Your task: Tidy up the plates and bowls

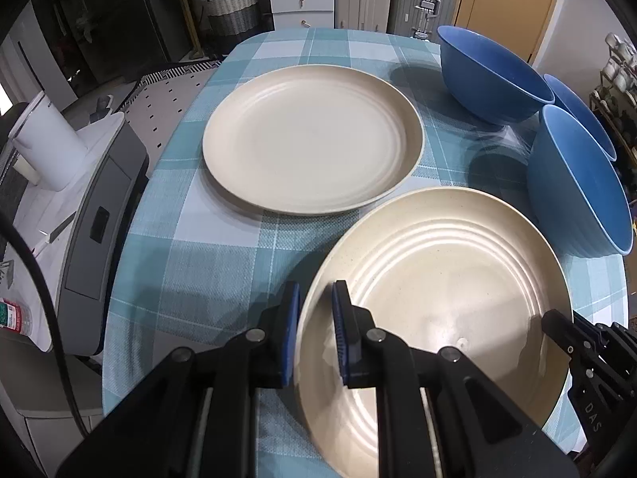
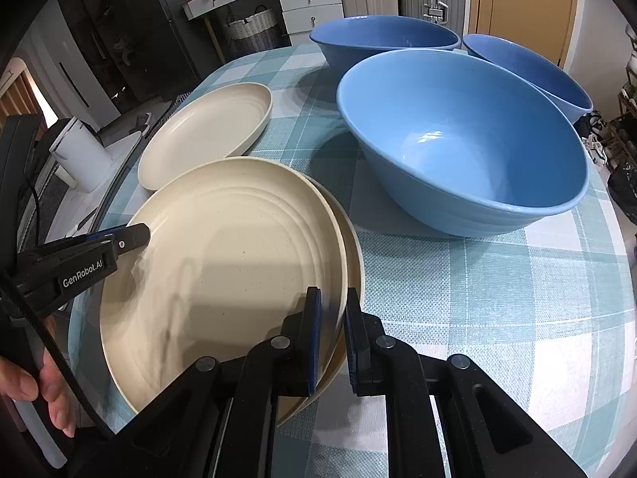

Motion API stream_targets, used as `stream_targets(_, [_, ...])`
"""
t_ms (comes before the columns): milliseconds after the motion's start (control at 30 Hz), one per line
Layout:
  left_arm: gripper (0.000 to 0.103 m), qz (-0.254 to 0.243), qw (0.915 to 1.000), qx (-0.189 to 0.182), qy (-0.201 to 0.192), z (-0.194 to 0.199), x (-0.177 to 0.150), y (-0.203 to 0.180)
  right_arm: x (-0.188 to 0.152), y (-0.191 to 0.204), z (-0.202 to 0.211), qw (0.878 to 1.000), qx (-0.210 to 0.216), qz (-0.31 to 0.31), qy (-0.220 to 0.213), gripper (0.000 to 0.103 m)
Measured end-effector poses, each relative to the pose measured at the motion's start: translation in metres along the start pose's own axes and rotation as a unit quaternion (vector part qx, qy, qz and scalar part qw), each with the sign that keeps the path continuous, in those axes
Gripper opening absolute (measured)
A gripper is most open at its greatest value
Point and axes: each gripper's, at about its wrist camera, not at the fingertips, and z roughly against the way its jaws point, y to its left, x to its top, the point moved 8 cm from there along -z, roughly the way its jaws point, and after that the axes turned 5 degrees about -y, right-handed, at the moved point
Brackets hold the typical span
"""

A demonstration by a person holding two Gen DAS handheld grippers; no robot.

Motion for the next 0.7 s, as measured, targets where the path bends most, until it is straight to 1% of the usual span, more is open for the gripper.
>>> stream_targets(233, [0.014,-0.004,0.9999,0.011,-0.005,-0.002,0.002,-0.002,0.000,0.002,0.007,1.000,-0.014,0.003,-0.018,0.011])
stream_targets(400, [0.014,-0.004,0.9998,0.017,-0.007,-0.003,0.002,-0.003,-0.003,0.001,0.006,1.000,-0.016,-0.004,-0.017,0.011])
stream_targets(600, [0.014,-0.004,0.9998,0.021,-0.004,-0.004,0.003,-0.006,-0.002,0.003,0.011,0.999,-0.023,0.002,-0.032,0.011])
stream_targets(700, [0.014,-0.005,0.9997,0.023,-0.007,-0.004,0.005,-0.009,-0.003,0.002,0.010,0.999,-0.028,0.001,-0.032,0.011])
